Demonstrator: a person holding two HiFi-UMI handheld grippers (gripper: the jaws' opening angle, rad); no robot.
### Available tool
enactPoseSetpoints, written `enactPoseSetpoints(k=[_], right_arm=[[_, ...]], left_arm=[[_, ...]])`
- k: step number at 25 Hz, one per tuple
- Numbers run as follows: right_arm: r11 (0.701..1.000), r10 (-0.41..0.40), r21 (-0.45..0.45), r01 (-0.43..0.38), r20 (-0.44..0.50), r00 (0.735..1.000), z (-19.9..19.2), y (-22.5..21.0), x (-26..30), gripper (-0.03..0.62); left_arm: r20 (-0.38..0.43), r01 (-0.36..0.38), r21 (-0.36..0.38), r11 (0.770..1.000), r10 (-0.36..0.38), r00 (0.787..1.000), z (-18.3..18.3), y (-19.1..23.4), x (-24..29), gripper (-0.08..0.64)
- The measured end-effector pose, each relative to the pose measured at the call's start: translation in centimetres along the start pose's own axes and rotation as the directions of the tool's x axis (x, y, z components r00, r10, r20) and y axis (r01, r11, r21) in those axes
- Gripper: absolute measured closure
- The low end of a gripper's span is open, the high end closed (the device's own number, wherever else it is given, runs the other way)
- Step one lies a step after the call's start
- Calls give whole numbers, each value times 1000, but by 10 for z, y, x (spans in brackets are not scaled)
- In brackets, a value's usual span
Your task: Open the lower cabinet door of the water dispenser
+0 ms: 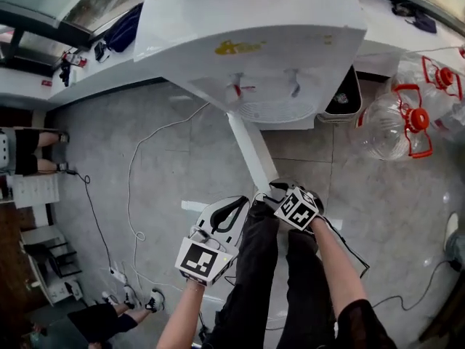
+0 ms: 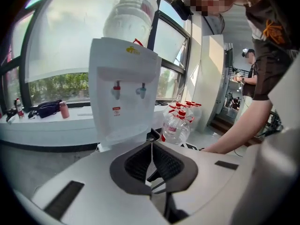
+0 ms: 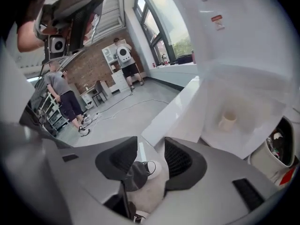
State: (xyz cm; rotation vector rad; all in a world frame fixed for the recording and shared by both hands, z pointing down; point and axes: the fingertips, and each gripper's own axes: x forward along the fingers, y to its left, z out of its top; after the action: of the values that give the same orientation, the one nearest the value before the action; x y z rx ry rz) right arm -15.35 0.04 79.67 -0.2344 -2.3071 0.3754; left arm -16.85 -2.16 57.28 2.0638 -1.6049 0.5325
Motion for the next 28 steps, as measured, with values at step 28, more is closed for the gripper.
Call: enactPoseSetpoints(k=[28], right_arm=[[995,104,-3,-104,25,994,124,84,18,410]], left_arm=[[36,-212,-167,963,221,975,2,78,-118,540]])
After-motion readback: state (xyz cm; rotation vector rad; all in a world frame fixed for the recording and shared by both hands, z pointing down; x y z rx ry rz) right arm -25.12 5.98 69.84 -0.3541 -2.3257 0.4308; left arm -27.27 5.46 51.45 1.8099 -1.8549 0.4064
